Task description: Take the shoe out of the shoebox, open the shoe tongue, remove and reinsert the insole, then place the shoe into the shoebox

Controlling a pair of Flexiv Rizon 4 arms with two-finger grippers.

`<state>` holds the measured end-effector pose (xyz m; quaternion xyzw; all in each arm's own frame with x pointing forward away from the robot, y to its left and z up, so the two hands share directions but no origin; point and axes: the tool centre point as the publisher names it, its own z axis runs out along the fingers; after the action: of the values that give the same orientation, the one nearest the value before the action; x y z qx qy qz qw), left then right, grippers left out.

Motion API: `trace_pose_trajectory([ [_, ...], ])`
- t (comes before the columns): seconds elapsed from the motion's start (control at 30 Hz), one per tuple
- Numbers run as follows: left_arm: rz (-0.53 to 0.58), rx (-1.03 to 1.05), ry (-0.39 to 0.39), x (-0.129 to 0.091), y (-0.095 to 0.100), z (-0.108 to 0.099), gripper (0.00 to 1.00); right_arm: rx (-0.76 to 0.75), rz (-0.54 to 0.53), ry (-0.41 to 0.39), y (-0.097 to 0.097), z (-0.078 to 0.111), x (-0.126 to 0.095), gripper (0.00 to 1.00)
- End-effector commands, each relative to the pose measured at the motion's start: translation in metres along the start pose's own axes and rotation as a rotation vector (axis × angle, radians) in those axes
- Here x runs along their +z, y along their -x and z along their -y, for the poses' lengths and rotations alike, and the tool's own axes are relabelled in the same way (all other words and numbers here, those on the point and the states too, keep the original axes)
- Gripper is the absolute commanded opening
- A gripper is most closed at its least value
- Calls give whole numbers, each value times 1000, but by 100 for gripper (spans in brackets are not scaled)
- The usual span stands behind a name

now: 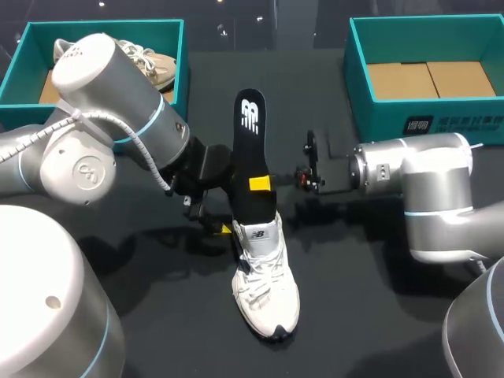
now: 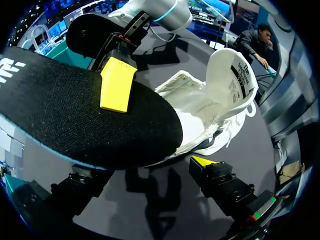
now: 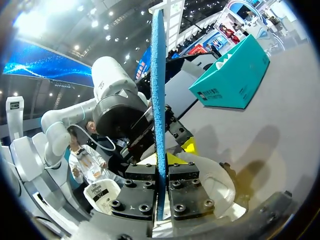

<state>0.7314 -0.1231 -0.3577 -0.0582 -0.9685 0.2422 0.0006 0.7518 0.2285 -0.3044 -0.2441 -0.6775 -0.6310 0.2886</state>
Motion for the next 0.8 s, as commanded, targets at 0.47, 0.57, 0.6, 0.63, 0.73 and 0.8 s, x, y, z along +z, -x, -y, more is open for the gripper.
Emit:
trace_pose_trajectory([
  [0.47,1,1,2,1,0,0,100,56,-6,0,0,25,3,0],
  [0.57,1,1,2,1,0,0,100,66,1,-2,0,29,2,0],
  [0.6,1,1,2,1,0,0,100,68,1,-2,0,30,2,0],
  [0.63,1,1,2,1,0,0,100,70,3,-1,0,31,2,0],
  [0.73,1,1,2,1,0,0,100,73,7,-2,-2,33,1,0],
  [0.8,1,1,2,1,0,0,100,75,12,-5,-3,34,1,0],
])
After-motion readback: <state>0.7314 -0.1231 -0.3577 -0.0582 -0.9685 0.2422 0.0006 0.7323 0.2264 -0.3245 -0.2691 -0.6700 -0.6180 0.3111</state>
